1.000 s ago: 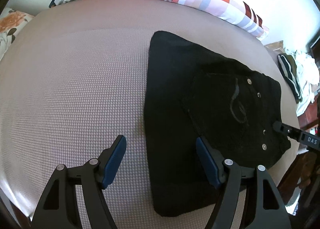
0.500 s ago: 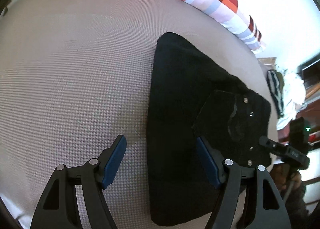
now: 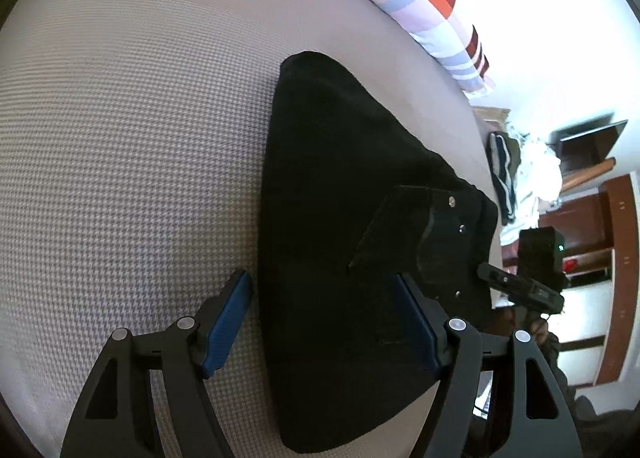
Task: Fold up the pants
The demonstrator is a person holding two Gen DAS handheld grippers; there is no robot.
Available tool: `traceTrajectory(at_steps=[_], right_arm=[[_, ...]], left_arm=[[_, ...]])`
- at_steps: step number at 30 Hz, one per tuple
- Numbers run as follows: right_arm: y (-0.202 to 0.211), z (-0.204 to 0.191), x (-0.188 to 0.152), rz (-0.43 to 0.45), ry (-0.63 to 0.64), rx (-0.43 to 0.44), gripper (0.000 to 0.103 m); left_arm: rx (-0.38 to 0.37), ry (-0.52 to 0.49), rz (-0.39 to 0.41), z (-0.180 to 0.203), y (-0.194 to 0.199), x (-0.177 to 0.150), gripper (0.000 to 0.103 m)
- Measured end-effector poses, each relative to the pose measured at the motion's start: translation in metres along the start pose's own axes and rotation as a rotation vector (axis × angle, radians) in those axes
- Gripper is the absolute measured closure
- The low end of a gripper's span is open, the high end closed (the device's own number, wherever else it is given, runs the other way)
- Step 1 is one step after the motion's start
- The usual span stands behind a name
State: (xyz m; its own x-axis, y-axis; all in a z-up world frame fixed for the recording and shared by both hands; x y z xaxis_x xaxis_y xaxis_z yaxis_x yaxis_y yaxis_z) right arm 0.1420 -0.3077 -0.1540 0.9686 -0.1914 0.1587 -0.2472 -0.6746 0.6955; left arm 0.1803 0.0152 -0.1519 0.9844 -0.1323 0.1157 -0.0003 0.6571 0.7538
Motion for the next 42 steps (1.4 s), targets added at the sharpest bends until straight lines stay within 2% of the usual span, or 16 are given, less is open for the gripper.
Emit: traceTrajectory(at_steps=[3, 12, 13, 15, 16, 18, 24, 31, 33, 42], right_arm=[[-0.005, 0.005, 0.005, -0.01, -0.036, 0.045, 0.06], [-0.016, 0.01, 0.016, -0.015, -0.058, 0.155, 0.066], [-0.018, 0.008, 0.018, -0.01, -0.055, 0.158, 0.066], [-0.021, 0.004, 0.02, 0.003, -0.051, 0.155, 0.067], [-0.022, 0.004, 0.02, 0.015, -0.058, 0.152, 0.068], [-0.02, 0.002, 0.016, 0.04, -0.067, 0.127, 0.069], [-0.013, -0.014, 0.007, 0.115, -0.051, -0.011, 0.073], [-0.009, -0.026, 0.006, 0.153, -0.064, -0.103, 0.078], [-0.009, -0.029, 0.008, 0.156, -0.072, -0.116, 0.079], [-0.004, -0.05, 0.01, 0.174, -0.04, -0.113, 0.085]], left_arm=[[-0.015, -0.014, -0.003, 0.003, -0.002, 0.006, 0.031], [-0.064, -0.032, 0.045, 0.008, -0.008, 0.014, 0.031], [-0.068, -0.025, 0.059, 0.009, -0.009, 0.016, 0.033], [-0.047, -0.022, 0.086, 0.01, -0.011, 0.016, 0.043], [-0.028, -0.025, 0.095, 0.012, -0.013, 0.017, 0.046], [0.03, -0.035, 0.107, 0.015, -0.015, 0.017, 0.059], [0.157, -0.079, 0.129, 0.025, -0.014, 0.012, 0.071], [0.305, -0.175, 0.167, 0.05, -0.011, 0.005, 0.084], [0.321, -0.188, 0.17, 0.053, -0.01, 0.005, 0.086], [0.305, -0.191, 0.183, 0.058, 0.008, 0.002, 0.088]])
Point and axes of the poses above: each gripper's, at about its wrist camera, not at the fingertips, and y roughly against the way its jaws point, z to its right, x to its top, the point moved 4 cm from there along -y, roughly the way its jaws point, and after that the axes turned 4 degrees about -z, right-handed, at the moved point
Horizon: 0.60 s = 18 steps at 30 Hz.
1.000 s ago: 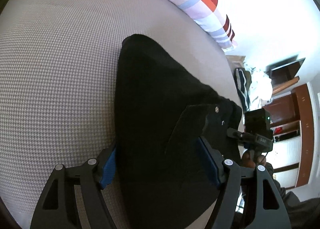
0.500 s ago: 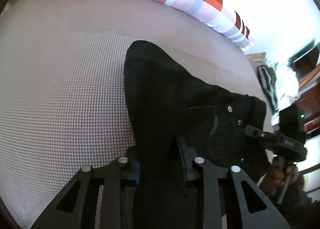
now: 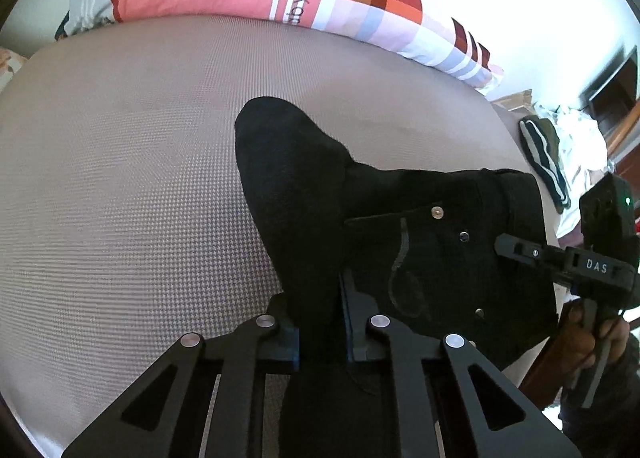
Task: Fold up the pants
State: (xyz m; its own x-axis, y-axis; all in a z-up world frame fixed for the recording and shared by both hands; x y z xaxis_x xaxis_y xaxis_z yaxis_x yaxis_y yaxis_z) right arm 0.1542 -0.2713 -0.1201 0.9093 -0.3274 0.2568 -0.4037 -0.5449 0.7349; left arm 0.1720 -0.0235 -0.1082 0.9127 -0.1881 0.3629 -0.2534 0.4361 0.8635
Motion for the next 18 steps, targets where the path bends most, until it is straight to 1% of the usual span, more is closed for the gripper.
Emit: traceTrajectory(at_steps=[4, 11, 14, 18], right_arm=[[-0.005, -0.011, 0.002, -0.007, 0.025, 0.001, 0.085], [-0.012, -0.021, 0.008, -0.008, 0.014, 0.041, 0.086], [-0.015, -0.027, 0.017, 0.001, 0.018, 0.052, 0.086], [-0.021, -0.036, 0.037, 0.014, 0.031, 0.062, 0.086]], left_arm=[[0.0, 0.003, 0.018, -0.002, 0.008, 0.001, 0.088], [-0.016, 0.028, 0.042, -0.009, 0.021, 0.009, 0.089], [-0.008, 0.02, 0.062, -0.012, 0.025, 0.022, 0.089], [0.008, 0.018, 0.085, -0.017, 0.026, 0.042, 0.089]])
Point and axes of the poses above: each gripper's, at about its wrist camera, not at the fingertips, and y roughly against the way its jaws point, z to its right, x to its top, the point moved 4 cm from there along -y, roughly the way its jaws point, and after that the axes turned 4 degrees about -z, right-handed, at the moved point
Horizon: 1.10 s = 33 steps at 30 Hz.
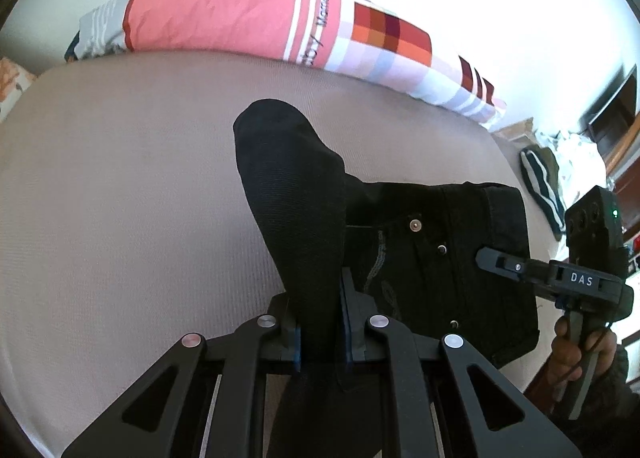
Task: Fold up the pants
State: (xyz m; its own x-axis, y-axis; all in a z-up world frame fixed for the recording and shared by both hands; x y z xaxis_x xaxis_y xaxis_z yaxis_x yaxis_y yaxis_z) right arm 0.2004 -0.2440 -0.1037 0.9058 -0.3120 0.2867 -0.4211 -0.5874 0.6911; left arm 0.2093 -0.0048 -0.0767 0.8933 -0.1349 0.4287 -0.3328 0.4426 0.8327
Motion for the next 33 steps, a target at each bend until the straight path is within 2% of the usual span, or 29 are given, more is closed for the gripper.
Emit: traceTrajectory(at_steps=[12, 24, 26, 29, 31, 32, 33], right_arm=[[-0.032, -0.02, 0.081, 0.011, 0.056, -0.005, 0.086], [-0.055, -0.021, 0.138, 0.031, 0.089, -0.057, 0.086], [-0.063, -0.016, 0.142, 0.03, 0.088, -0.079, 0.086], [-0.076, -0.006, 0.143, 0.025, 0.096, -0.159, 0.085], [-0.084, 0.005, 0.142, 0.034, 0.11, -0.249, 0.074], [-0.087, 0.009, 0.14, 0.031, 0.118, -0.28, 0.071], [-0.09, 0.014, 0.137, 0.033, 0.132, -0.316, 0.064]], left_arm=[[0.04, 0.002, 0.075, -0.024, -0.018, 0.077, 0.089], [0.065, 0.02, 0.126, -0.045, -0.045, 0.135, 0.089], [0.073, 0.025, 0.113, -0.053, -0.057, 0.137, 0.089], [0.094, 0.045, 0.08, -0.067, -0.077, 0.134, 0.088], [0.106, 0.074, 0.065, -0.079, -0.09, 0.129, 0.083], [0.098, 0.08, 0.065, -0.082, -0.092, 0.127, 0.077], [0.097, 0.091, 0.07, -0.086, -0.095, 0.125, 0.07]])
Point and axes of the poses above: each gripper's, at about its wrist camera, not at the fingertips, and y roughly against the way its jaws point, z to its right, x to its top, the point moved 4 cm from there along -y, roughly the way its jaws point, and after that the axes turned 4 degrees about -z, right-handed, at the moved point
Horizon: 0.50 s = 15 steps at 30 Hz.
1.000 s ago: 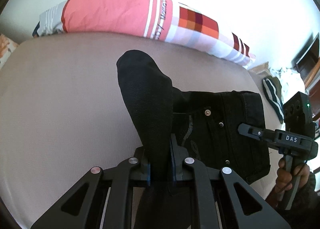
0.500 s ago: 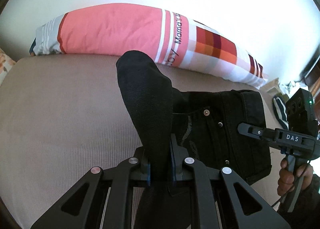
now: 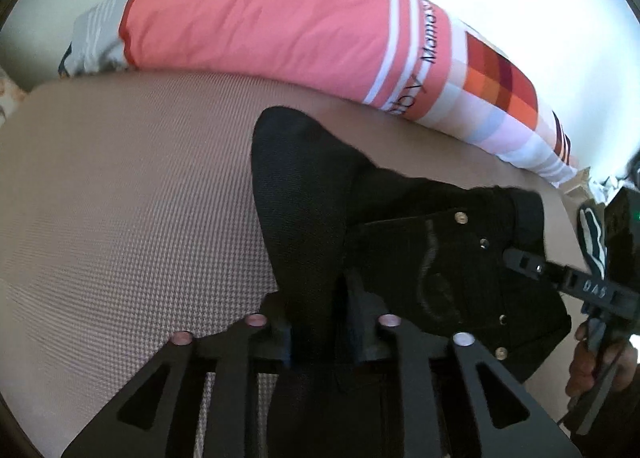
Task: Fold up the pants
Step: 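Release the jeans and pull both grippers back from the stack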
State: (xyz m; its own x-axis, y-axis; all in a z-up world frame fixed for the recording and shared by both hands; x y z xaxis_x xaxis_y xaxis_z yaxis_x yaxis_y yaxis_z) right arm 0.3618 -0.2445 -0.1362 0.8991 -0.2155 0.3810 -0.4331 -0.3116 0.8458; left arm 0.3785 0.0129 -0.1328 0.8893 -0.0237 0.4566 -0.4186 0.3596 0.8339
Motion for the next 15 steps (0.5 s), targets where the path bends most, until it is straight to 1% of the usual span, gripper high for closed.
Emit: traceTrajectory(at_steps=[1, 3, 4, 5, 8, 10, 15], right_arm=[[-0.001, 0.002, -0.002, 0.006, 0.005, -0.018, 0.059], [-0.001, 0.006, -0.004, 0.018, 0.007, -0.031, 0.057], [-0.001, 0.009, -0.004, 0.015, -0.004, -0.025, 0.056], [-0.001, 0.01, -0.004, 0.013, -0.012, -0.021, 0.056], [0.001, 0.013, -0.008, 0.016, -0.011, -0.03, 0.054], [0.004, 0.012, -0.012, 0.019, -0.002, -0.054, 0.051], [0.014, 0.01, -0.027, 0.024, -0.009, -0.085, 0.046]], left_arm=[[0.005, 0.004, 0.0, -0.002, -0.002, -0.002, 0.067], [0.023, -0.001, -0.004, -0.004, -0.007, -0.005, 0.054], [0.034, -0.003, -0.001, -0.005, -0.01, -0.008, 0.052], [0.031, -0.004, 0.016, -0.006, -0.009, -0.01, 0.051], [0.041, -0.007, 0.024, -0.006, -0.006, -0.015, 0.047], [0.063, -0.01, 0.021, -0.005, -0.003, -0.019, 0.043], [0.126, -0.022, 0.022, -0.002, 0.011, -0.032, 0.04]])
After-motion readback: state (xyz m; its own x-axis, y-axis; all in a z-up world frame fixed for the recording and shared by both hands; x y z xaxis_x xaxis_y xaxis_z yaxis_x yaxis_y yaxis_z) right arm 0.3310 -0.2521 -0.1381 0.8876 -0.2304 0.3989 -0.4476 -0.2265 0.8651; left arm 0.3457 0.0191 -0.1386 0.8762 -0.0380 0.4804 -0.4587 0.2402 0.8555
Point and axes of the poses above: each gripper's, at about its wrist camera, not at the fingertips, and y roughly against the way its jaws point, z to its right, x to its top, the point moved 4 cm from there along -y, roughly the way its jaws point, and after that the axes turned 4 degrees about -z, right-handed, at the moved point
